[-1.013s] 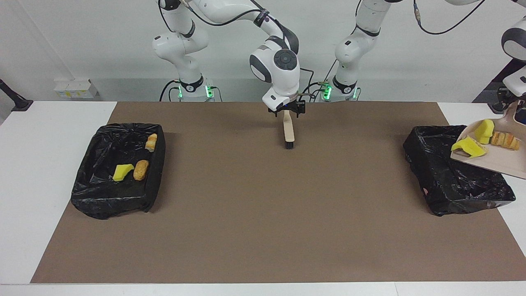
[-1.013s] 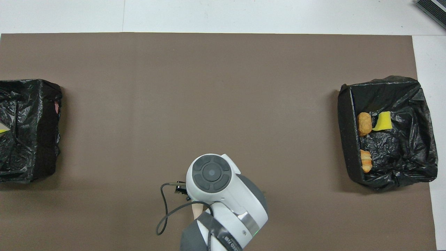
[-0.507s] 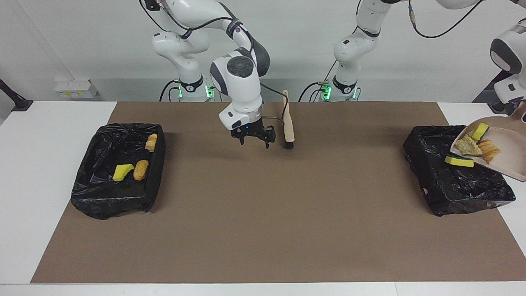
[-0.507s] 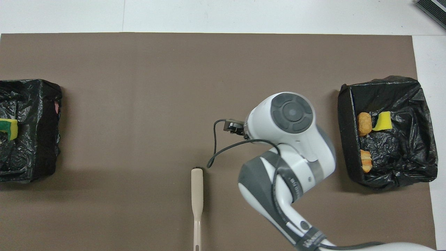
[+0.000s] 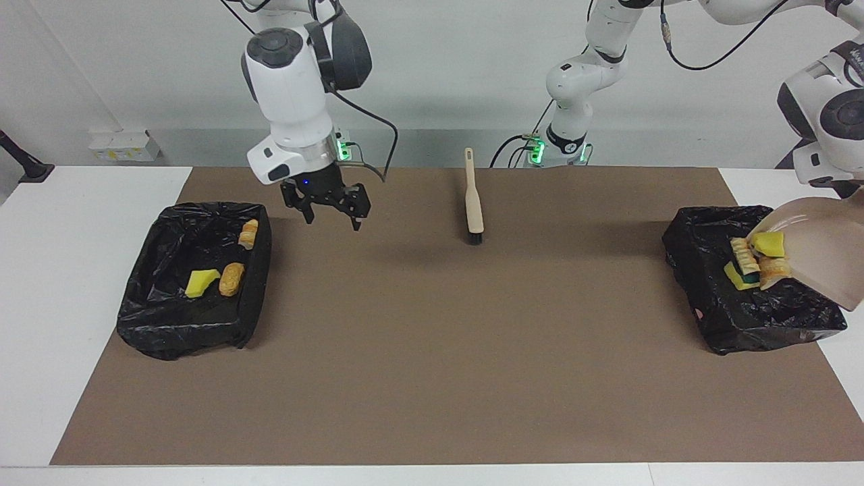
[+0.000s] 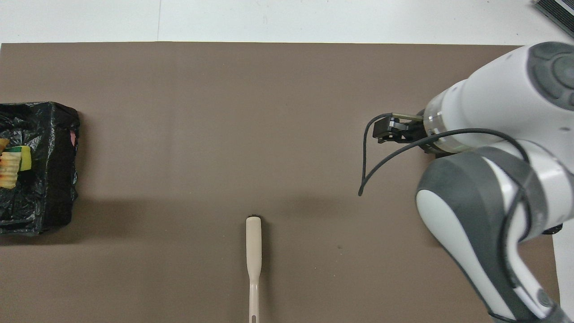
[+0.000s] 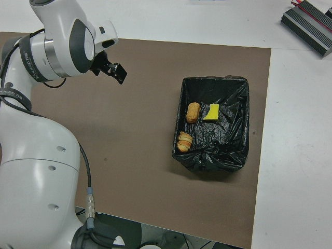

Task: Sweep and dump trash in bin
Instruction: 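Tip the dustpan into the black bin with the left gripper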

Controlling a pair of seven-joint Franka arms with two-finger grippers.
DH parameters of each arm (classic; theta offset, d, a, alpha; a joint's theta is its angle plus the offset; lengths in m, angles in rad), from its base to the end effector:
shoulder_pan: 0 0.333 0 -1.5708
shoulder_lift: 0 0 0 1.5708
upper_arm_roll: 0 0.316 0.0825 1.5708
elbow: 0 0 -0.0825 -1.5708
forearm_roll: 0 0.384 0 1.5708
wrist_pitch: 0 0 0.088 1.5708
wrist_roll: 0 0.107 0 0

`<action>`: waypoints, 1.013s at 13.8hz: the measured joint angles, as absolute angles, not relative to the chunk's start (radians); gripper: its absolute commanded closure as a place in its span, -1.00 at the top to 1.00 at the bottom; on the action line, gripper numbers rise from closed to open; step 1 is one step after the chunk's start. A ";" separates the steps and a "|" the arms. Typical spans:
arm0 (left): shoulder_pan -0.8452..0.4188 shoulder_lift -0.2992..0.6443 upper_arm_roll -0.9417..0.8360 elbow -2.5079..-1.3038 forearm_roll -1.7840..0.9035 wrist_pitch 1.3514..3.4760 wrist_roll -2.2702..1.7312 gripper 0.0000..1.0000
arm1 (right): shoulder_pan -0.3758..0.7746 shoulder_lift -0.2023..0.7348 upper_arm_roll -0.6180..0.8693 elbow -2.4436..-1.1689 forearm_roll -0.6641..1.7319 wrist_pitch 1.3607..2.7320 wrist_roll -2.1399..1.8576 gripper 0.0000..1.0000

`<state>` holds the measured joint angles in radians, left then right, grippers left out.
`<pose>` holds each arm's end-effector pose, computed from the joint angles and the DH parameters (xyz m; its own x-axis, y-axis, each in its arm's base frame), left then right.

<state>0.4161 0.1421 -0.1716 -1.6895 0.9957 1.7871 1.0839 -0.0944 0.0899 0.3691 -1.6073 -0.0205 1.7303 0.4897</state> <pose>0.5743 0.2236 0.5412 0.4002 -0.5013 -0.7672 -0.9076 -0.3328 -0.2560 0.5726 0.1505 0.5731 0.9767 -0.2128 0.0289 -0.2120 -0.9768 -0.0291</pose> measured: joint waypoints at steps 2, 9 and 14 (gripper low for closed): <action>0.397 0.146 -0.171 -1.689 1.015 1.768 1.084 -1.00 | -0.111 0.069 0.363 -1.560 -0.027 1.648 0.463 1.00; 0.333 0.145 -0.170 -1.667 1.127 1.704 1.084 -1.00 | -0.111 0.055 0.329 -1.526 -0.031 1.531 0.462 1.00; 0.296 0.146 -0.168 -1.665 1.192 1.682 1.084 -1.00 | -0.111 0.055 0.321 -1.525 -0.033 1.531 0.462 1.00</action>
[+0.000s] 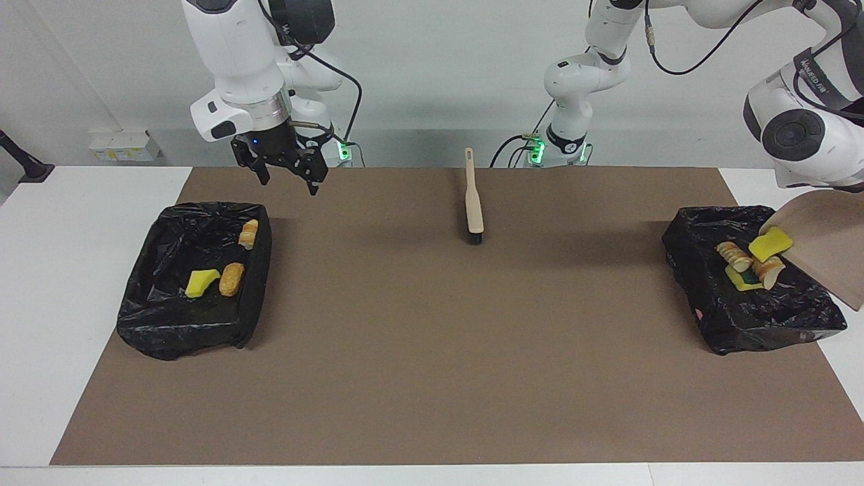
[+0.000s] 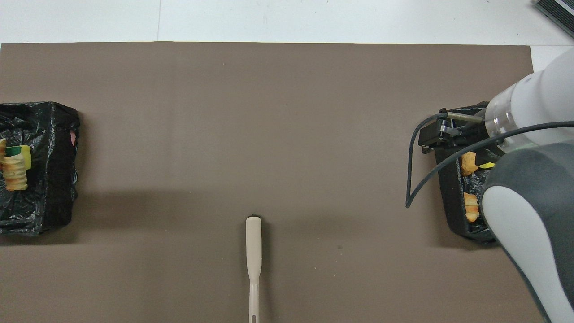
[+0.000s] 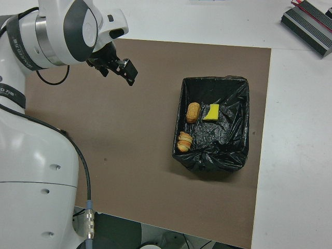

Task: Sweep and dump trash in bin
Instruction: 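Tip the dustpan into the black bin with the left gripper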

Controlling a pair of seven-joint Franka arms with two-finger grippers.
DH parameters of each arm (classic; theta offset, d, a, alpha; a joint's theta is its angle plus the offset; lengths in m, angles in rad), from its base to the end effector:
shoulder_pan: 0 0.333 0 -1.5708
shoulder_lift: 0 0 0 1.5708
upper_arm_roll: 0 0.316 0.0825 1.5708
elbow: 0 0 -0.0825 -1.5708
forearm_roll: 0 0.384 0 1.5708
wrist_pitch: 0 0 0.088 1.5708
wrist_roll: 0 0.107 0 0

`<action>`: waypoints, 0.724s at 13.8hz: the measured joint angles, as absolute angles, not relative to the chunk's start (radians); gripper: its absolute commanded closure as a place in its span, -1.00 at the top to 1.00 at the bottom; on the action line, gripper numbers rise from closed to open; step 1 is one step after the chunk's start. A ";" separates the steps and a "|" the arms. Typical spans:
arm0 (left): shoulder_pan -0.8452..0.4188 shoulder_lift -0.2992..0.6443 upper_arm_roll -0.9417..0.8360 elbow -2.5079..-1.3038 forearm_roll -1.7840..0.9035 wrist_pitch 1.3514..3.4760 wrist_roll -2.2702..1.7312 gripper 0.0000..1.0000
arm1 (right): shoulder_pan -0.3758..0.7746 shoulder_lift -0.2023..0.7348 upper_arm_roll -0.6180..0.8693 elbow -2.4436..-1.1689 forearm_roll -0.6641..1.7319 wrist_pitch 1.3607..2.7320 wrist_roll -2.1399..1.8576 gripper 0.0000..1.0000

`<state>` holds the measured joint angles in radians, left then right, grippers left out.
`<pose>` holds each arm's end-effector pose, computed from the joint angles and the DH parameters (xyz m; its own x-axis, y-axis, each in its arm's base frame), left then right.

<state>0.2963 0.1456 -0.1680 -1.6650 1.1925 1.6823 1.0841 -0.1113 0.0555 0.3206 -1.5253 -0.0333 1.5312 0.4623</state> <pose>0.5902 0.1733 0.5634 0.3119 -0.3588 -0.8797 -0.9451 -0.2118 -0.2488 0.5560 0.1091 0.6129 0.9673 -0.2513 -0.0348 -0.2501 -0.9676 0.0350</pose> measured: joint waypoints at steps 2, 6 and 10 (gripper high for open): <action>0.296 0.146 -0.167 -1.653 1.200 1.680 1.084 -1.00 | -0.111 0.055 0.321 -1.524 -0.034 1.531 0.462 1.00; 0.280 0.147 -0.168 -1.629 1.242 1.662 1.084 -1.00 | -0.111 0.055 0.314 -1.523 -0.034 1.531 0.437 1.00; 0.255 0.148 -0.169 -1.623 1.250 1.630 1.084 -1.00 | -0.097 0.055 0.274 -1.505 -0.034 1.531 0.405 1.00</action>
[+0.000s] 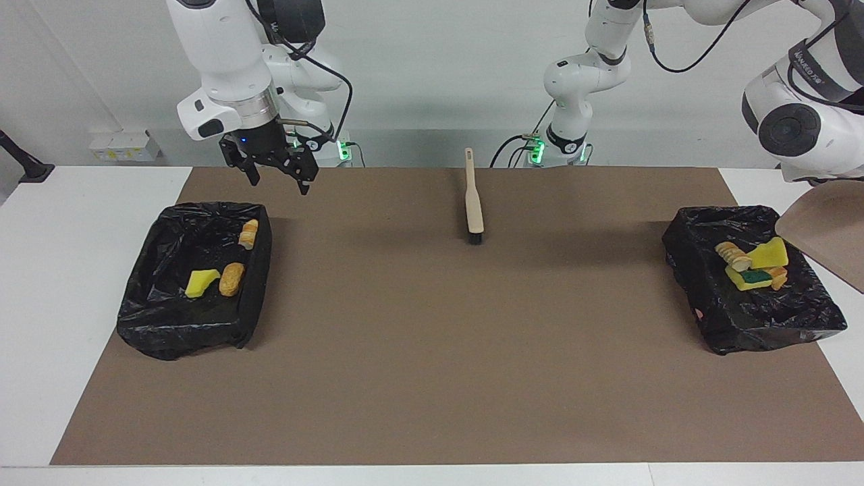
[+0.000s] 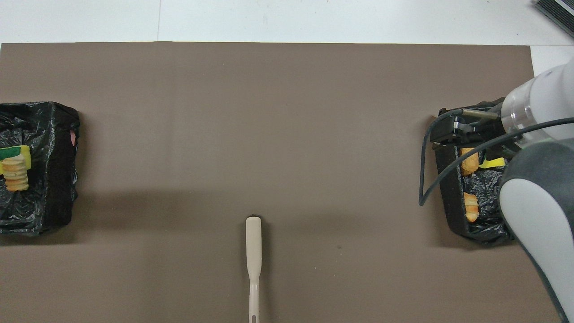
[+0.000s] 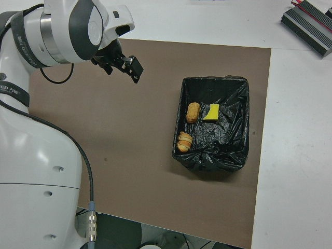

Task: Sweep and dump trash in bin
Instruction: 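Tip the dustpan into the black bin with the left gripper, then carry the empty dustpan back and set it down with the left gripper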

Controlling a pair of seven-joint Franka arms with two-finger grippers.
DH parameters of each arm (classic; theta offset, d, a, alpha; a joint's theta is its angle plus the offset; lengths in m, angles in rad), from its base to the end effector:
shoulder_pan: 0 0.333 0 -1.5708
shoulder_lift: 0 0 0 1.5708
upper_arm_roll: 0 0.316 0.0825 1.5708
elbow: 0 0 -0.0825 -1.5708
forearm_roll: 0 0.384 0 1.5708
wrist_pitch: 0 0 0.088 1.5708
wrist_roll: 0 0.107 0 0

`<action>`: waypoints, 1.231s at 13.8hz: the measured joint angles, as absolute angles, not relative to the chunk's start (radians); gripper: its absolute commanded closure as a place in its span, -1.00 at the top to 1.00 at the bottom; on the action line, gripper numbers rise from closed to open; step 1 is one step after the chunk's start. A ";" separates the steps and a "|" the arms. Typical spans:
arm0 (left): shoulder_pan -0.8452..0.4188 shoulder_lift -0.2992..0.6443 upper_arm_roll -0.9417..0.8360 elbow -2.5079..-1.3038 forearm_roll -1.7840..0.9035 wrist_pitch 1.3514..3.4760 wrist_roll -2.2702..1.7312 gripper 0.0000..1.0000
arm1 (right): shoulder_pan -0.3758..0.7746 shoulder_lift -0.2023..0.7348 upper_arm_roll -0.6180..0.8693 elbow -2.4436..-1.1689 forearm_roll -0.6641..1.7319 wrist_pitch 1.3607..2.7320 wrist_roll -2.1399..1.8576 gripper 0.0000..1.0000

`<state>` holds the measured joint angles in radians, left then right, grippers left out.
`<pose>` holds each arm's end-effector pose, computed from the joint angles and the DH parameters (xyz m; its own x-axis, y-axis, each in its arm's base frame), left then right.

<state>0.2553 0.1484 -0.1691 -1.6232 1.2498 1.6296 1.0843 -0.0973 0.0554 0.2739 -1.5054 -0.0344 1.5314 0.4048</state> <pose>0.5950 0.1557 0.5862 0.3213 -0.3003 -0.8981 -0.9430 -0.1887 -0.2743 0.5599 0.0914 0.6219 0.9736 -0.2275 -0.0175 -0.2269 -0.9735 0.0286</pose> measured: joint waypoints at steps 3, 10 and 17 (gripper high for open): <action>0.236 0.149 -0.170 -1.596 1.250 1.590 1.084 -1.00 | -0.024 0.055 0.193 -1.498 -0.034 1.531 0.403 1.00; 0.162 0.149 -0.184 -1.504 1.108 1.484 1.068 -1.00 | -0.015 0.005 0.182 -1.532 -0.035 1.526 0.325 1.00; 0.129 0.145 -0.193 -1.495 0.496 1.421 0.546 -1.00 | -0.017 -0.042 0.163 -1.598 -0.034 1.525 0.324 1.00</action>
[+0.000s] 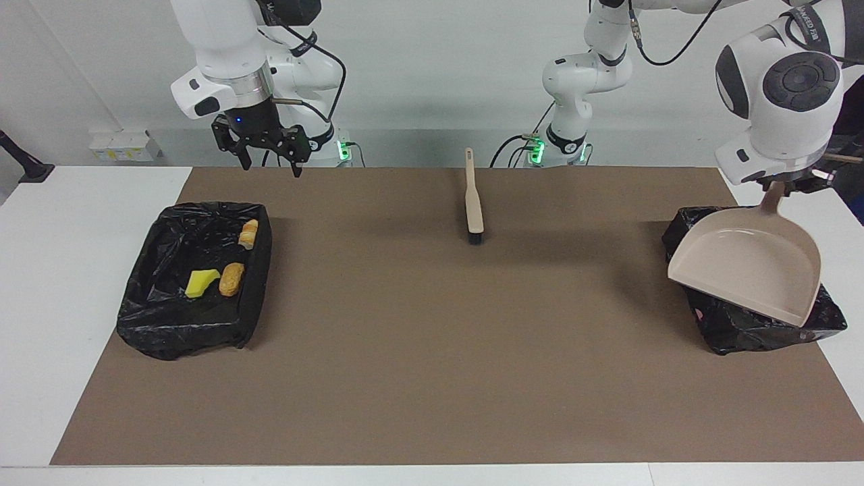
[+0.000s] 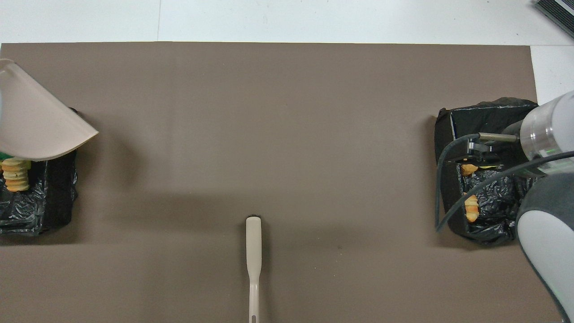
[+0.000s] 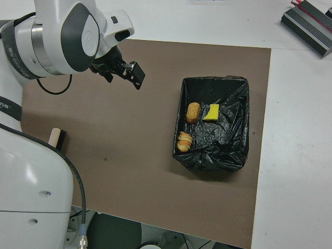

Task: Sweep and dump trash in bin
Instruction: 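Carry the empty dustpan back and set it down with the left gripper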

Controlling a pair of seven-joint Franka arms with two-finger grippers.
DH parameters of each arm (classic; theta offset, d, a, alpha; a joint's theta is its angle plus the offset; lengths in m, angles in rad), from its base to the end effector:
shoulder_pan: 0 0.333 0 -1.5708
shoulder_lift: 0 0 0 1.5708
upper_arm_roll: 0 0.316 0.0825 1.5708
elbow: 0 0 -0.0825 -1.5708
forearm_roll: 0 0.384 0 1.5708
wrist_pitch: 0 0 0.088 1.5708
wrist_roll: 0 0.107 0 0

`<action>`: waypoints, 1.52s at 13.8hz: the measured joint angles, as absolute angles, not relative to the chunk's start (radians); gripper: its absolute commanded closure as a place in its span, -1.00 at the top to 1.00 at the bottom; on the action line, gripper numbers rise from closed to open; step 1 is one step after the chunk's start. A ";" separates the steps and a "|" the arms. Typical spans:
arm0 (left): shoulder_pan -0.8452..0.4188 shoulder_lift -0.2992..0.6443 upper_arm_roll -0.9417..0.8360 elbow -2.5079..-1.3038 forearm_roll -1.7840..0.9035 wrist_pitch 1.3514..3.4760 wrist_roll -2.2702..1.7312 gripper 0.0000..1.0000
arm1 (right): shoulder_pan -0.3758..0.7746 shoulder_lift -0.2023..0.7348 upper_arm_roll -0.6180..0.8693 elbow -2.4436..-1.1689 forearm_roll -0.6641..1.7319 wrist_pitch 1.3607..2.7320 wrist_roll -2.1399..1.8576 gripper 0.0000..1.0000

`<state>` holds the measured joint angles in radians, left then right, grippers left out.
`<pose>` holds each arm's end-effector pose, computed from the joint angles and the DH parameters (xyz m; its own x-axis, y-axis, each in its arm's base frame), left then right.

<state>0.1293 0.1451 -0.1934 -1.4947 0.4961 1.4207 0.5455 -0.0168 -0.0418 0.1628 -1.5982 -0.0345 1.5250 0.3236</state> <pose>0.5819 0.0274 0.5802 0.7927 -0.4569 -0.4035 -0.5828 -0.7622 -0.2819 0.5313 0.0762 0.6303 0.9838 -0.1783 -0.0171 -0.1773 -0.9829 0.0493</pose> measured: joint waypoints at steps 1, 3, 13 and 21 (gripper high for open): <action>0.119 0.144 -0.195 -1.495 0.402 1.421 0.447 -1.00 | -0.018 -0.042 0.159 -1.599 -0.034 1.525 0.323 1.00; 0.065 0.142 -0.197 -1.498 0.272 1.432 0.244 -1.00 | -0.019 -0.042 0.157 -1.599 -0.034 1.525 0.323 1.00; -0.375 0.231 -0.209 -1.718 0.017 2.013 -0.503 -1.00 | -0.020 -0.042 0.157 -1.599 -0.034 1.526 0.323 1.00; -0.466 0.300 -0.208 -1.815 -0.026 2.159 -0.520 -1.00 | -0.020 -0.042 0.155 -1.599 -0.034 1.526 0.323 1.00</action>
